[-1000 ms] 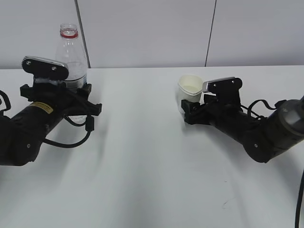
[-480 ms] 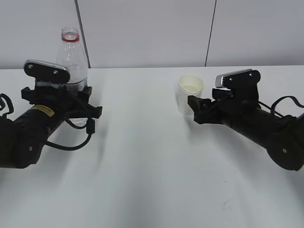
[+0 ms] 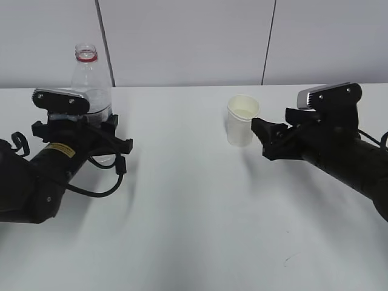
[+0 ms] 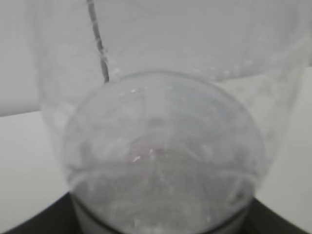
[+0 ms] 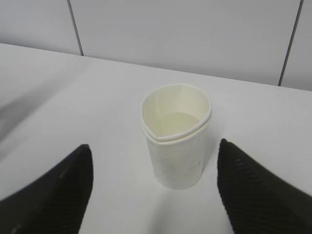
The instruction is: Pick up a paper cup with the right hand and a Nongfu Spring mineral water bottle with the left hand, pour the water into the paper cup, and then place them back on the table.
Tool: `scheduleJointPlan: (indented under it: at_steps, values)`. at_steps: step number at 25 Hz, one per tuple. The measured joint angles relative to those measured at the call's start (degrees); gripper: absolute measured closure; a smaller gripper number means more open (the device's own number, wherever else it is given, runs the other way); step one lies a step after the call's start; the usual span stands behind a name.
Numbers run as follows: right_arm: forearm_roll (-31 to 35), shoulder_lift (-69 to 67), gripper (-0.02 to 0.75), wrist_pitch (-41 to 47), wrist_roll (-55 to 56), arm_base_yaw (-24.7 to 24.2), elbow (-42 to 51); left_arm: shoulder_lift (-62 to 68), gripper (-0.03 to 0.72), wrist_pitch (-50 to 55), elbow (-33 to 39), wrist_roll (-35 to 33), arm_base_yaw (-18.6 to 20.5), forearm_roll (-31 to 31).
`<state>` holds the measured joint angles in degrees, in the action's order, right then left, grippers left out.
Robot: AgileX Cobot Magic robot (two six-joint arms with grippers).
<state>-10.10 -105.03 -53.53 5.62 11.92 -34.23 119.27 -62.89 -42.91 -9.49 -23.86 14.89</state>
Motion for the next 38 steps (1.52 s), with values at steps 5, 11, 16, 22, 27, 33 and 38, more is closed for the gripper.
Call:
scheduleJointPlan:
  at_steps: [5, 11, 16, 22, 27, 33, 38]
  values:
    - [0.0, 1.0, 0.146, 0.0, 0.0, 0.0, 0.3, 2.4, 0.323, -0.1, -1.9, 0.7, 0.0, 0.1]
    - [0.0, 1.0, 0.146, 0.0, 0.0, 0.0, 0.4, 3.1, 0.323, -0.8, -2.2, 0.7, 0.0, 0.1]
    - [0.0, 1.0, 0.146, 0.0, 0.0, 0.0, 0.4, 3.7, 0.316, -2.1, -2.3, 0.8, 0.0, 0.1]
    - [0.0, 1.0, 0.146, 0.0, 0.0, 0.0, 0.4, 3.9, 0.148, -2.4, -2.4, 0.8, 0.0, 0.9]
    - [0.0, 1.0, 0.146, 0.0, 0.0, 0.0, 0.4, 3.9, 0.098, -2.3, -2.4, 0.8, 0.0, 2.1]
    - [0.0, 1.0, 0.146, 0.0, 0.0, 0.0, 0.4, 0.2, 0.099, -1.0, -1.2, 0.8, 0.0, 2.1]
    - [0.0, 1.0, 0.146, 0.0, 0.0, 0.0, 0.4, -4.2, 0.099, 0.0, 0.9, 0.5, 0.0, 1.7]
